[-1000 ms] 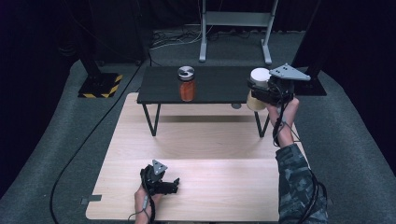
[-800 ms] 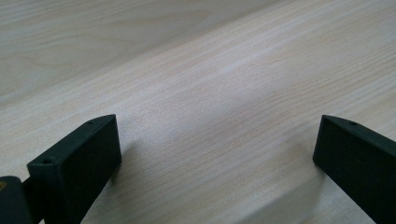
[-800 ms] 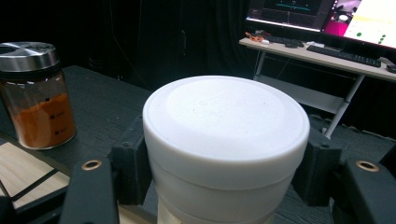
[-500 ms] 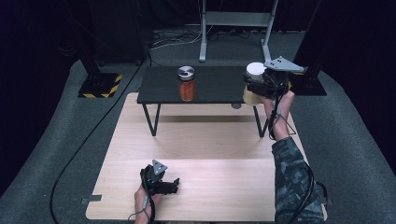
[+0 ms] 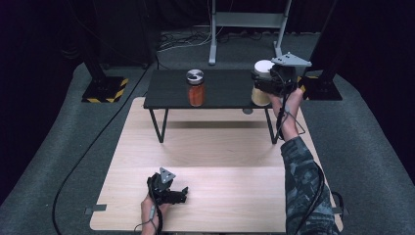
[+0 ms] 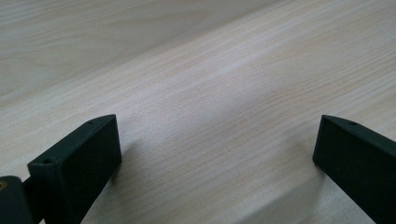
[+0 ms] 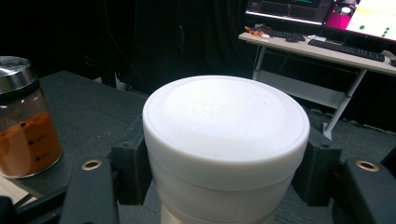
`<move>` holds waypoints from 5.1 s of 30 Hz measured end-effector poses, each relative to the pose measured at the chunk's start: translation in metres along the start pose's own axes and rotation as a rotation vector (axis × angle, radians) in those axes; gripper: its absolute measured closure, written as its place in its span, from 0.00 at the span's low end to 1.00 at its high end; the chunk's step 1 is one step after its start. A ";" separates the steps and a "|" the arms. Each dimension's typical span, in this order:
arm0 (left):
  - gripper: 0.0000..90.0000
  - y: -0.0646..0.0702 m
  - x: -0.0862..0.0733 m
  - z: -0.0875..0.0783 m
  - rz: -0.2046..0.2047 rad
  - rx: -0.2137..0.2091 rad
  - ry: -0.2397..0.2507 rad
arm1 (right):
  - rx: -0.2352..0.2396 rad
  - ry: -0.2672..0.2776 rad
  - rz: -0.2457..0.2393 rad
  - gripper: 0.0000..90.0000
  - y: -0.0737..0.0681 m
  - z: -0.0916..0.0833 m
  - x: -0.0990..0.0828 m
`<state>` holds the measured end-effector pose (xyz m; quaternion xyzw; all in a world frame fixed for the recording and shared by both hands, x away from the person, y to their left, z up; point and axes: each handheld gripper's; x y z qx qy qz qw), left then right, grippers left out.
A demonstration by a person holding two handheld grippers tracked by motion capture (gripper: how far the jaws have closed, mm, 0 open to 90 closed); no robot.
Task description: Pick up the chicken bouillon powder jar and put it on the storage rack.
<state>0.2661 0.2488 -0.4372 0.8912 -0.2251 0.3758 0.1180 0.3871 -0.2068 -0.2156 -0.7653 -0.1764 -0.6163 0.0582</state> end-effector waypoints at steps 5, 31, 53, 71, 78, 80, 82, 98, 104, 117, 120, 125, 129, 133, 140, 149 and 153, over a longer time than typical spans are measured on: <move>0.01 0.000 0.000 0.000 0.000 0.000 0.000 | 0.007 -0.001 0.017 0.37 0.000 0.005 0.001; 0.01 0.000 0.000 0.000 0.000 0.000 0.000 | 0.053 -0.006 0.038 0.37 -0.008 0.022 0.002; 0.01 0.001 0.000 0.000 0.008 0.001 -0.001 | 0.074 0.007 0.083 0.37 -0.003 0.026 -0.009; 0.01 0.001 0.000 0.000 0.009 0.002 0.000 | 0.097 -0.033 0.078 0.21 0.001 0.020 0.001; 0.01 0.001 0.000 0.000 0.007 0.001 -0.001 | 0.101 -0.116 0.041 0.03 -0.004 0.004 0.013; 0.01 0.001 0.000 0.000 0.008 0.001 -0.001 | 0.124 -0.142 0.034 0.01 -0.003 0.000 0.012; 0.01 0.001 0.000 0.000 0.009 0.002 0.000 | 0.145 -0.157 0.026 0.01 -0.002 -0.006 0.008; 0.01 0.001 0.000 0.000 0.009 0.002 0.000 | 0.205 -0.215 -0.023 0.00 -0.009 -0.065 -0.095; 0.01 0.001 0.000 0.000 0.009 0.003 0.000 | 0.155 -0.293 -0.024 0.00 -0.023 -0.089 -0.167; 0.01 0.002 -0.001 0.000 0.015 0.007 0.003 | 0.116 -0.430 0.046 0.00 -0.021 -0.101 -0.253; 0.01 0.002 -0.001 0.000 0.014 0.007 0.002 | 0.121 -0.428 0.052 0.00 -0.018 -0.102 -0.254; 0.01 0.003 -0.001 0.000 0.018 0.012 0.006 | 0.104 -0.431 0.025 0.00 -0.024 -0.103 -0.253; 0.01 0.004 -0.001 0.000 0.016 0.012 0.007 | 0.103 -0.433 0.022 0.00 -0.025 -0.103 -0.253; 0.01 0.004 -0.001 0.000 0.017 0.013 0.007 | 0.097 -0.424 0.026 0.00 -0.025 -0.104 -0.254; 0.01 0.005 -0.002 0.000 0.016 0.016 0.009 | 0.085 -0.415 0.037 0.00 -0.025 -0.106 -0.255; 0.01 0.005 -0.002 0.000 0.016 0.016 0.008 | 0.083 -0.414 0.037 0.00 -0.026 -0.106 -0.255; 0.00 0.005 -0.002 0.000 0.016 0.017 0.008 | 0.084 -0.411 0.032 0.00 -0.026 -0.107 -0.256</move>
Point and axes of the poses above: each handheld gripper's, and its own axes: z roughly forward along the jaws, x roughly out of its top, y roughly to its right, and after that the axes turned 3 degrees about -x, right-handed
